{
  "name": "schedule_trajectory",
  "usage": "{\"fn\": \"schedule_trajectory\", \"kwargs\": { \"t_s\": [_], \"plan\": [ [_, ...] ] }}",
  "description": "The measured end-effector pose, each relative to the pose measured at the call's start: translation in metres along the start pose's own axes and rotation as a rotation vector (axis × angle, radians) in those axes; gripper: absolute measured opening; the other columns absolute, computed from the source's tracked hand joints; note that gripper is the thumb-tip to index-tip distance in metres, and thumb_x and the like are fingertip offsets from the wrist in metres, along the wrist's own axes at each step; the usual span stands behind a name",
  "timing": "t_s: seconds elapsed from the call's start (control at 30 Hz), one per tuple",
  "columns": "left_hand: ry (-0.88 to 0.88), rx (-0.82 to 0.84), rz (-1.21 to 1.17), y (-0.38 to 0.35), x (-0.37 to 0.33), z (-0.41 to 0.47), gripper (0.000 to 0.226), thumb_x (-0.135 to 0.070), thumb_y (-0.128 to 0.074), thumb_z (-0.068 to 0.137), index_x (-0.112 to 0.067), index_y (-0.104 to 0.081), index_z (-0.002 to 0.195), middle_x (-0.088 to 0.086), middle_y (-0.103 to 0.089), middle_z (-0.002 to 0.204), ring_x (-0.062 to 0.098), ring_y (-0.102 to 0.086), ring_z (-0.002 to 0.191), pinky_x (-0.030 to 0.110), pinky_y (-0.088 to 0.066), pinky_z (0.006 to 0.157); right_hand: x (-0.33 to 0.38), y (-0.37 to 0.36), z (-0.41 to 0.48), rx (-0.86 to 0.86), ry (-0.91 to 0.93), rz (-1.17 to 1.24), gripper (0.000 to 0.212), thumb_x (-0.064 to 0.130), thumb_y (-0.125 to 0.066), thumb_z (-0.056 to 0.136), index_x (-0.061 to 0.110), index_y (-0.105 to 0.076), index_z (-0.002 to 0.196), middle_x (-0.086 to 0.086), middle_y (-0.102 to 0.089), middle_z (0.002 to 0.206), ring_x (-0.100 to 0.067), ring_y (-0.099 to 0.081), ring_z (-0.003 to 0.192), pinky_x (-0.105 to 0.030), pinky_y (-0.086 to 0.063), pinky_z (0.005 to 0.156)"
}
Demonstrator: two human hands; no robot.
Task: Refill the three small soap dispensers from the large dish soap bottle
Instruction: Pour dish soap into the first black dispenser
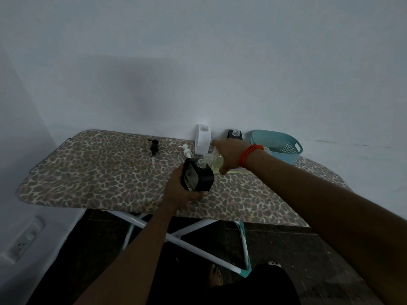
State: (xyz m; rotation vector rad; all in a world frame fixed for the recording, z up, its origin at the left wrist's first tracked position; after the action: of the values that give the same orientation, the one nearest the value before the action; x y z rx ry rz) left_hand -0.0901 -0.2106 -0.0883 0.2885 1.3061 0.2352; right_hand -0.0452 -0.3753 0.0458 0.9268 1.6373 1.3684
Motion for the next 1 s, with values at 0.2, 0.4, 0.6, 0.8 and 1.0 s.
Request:
{"fn": "schedule_trajectory", "kwargs": {
  "t_s": [0.2,0.4,0.6,0.8,1.0],
  "plan": [
    [-0.002,0.000,0.001,0.0000,0.0024,0.0007,0.102,-0.030,-0.100,0.059,-0.037,-0.044,0.143,-0.008,-0.054,0.141,0.013,-0.054,0.127,0.038,-0.050,0.103,-0.0001,0.0003,0.0001,-0.005,0.004,-0.002,0.092,0.042,-0.090,0.059,0.015,-0.042,0.132,-0.008,-0.065,0.110,-0.024,-0.059,0.090,-0.033,-0.045,0.067],
    [0.026,0.003,-0.009,-0.0006,0.0065,0.0023,0.109,-0.029,-0.101,0.057,-0.020,-0.045,0.150,0.002,-0.053,0.146,0.022,-0.054,0.133,0.050,-0.050,0.106,-0.0010,-0.0006,0.0002,-0.005,0.000,0.000,0.094,0.042,-0.091,0.058,0.014,-0.042,0.133,-0.008,-0.065,0.107,-0.019,-0.049,0.081,-0.032,-0.043,0.065],
    [0.025,-0.008,0.006,0.0001,0.0049,0.0010,0.110,-0.029,-0.101,0.057,-0.021,-0.042,0.150,0.003,-0.052,0.147,0.023,-0.052,0.133,0.049,-0.049,0.108,0.0000,-0.0006,0.0001,-0.003,0.003,-0.005,0.092,0.042,-0.090,0.058,0.015,-0.042,0.131,-0.008,-0.065,0.108,-0.022,-0.056,0.085,-0.033,-0.045,0.065],
    [0.011,-0.008,-0.014,0.0005,0.0005,0.0005,0.106,-0.025,-0.100,0.059,-0.020,-0.044,0.149,0.002,-0.053,0.145,0.022,-0.054,0.132,0.048,-0.050,0.107,0.0005,0.0006,-0.0011,0.000,0.004,-0.002,0.090,0.042,-0.090,0.059,0.014,-0.042,0.130,-0.008,-0.065,0.108,-0.021,-0.053,0.083,-0.033,-0.043,0.065],
    [0.002,-0.010,-0.017,0.0003,-0.0010,-0.0002,0.101,-0.022,-0.100,0.060,-0.023,-0.047,0.146,0.001,-0.055,0.143,0.021,-0.055,0.130,0.040,-0.050,0.105,0.0010,0.0004,-0.0015,0.001,0.005,0.004,0.091,0.041,-0.090,0.060,0.014,-0.041,0.131,-0.007,-0.064,0.106,-0.020,-0.052,0.082,-0.033,-0.044,0.065]
  ]
}}
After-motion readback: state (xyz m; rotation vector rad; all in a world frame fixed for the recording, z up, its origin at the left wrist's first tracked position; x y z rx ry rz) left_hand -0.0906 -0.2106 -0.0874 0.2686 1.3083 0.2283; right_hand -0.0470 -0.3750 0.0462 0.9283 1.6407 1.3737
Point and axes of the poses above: each hand's wrist, its own z-axis towards the middle knuckle, its own y-axis out of the back of the hand, x = y × z, the point moved 7 cm from there along z, towards the middle knuckle
